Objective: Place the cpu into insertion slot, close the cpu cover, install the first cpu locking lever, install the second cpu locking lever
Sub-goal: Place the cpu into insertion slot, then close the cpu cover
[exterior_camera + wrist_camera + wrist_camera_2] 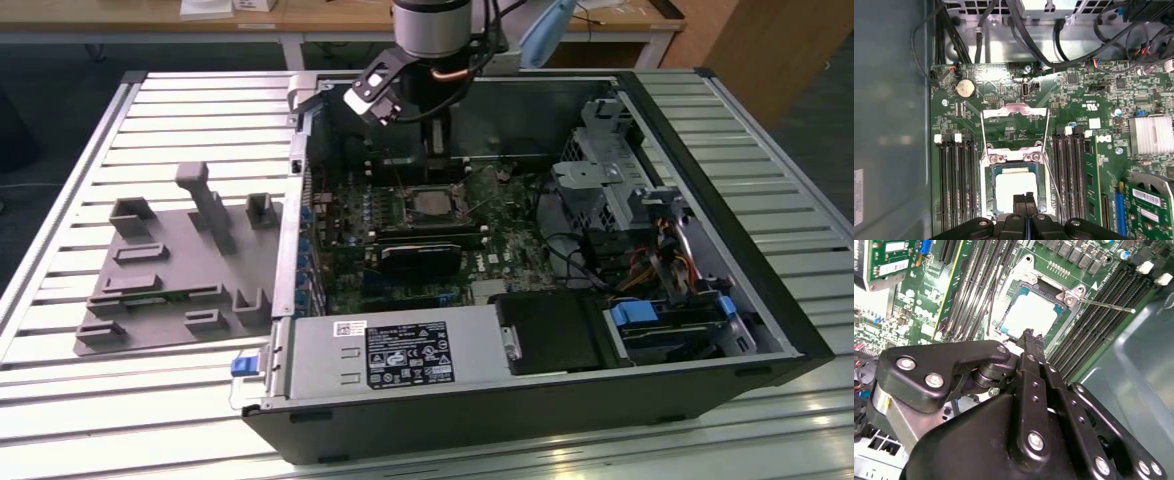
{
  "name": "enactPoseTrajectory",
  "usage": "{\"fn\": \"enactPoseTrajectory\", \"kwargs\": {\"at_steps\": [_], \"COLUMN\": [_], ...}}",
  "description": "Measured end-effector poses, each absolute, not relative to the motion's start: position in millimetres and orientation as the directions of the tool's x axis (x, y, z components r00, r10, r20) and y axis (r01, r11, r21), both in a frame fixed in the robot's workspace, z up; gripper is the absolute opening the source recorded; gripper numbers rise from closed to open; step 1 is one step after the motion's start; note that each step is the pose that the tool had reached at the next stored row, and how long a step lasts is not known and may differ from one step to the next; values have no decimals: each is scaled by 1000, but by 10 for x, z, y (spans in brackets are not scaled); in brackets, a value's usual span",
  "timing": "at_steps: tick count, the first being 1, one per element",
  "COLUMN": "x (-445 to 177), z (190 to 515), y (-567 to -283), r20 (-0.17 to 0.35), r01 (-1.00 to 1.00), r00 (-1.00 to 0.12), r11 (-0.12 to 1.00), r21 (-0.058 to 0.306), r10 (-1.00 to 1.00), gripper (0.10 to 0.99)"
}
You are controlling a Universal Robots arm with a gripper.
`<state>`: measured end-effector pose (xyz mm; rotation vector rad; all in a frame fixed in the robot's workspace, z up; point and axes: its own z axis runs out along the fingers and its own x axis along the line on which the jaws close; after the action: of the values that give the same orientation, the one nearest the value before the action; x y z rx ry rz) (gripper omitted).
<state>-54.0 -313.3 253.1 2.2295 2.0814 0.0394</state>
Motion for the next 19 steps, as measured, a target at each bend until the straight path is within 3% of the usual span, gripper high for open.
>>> {"fn": "enactPoseTrajectory", "kwargs": {"at_steps": [19], "x": [-541], "z": [2624], "y": [-3133], "r20": [-43], "r01": [994], "r00": [70], "r11": [-67], "r21": [85], "r10": [997], "gripper": [102]}}
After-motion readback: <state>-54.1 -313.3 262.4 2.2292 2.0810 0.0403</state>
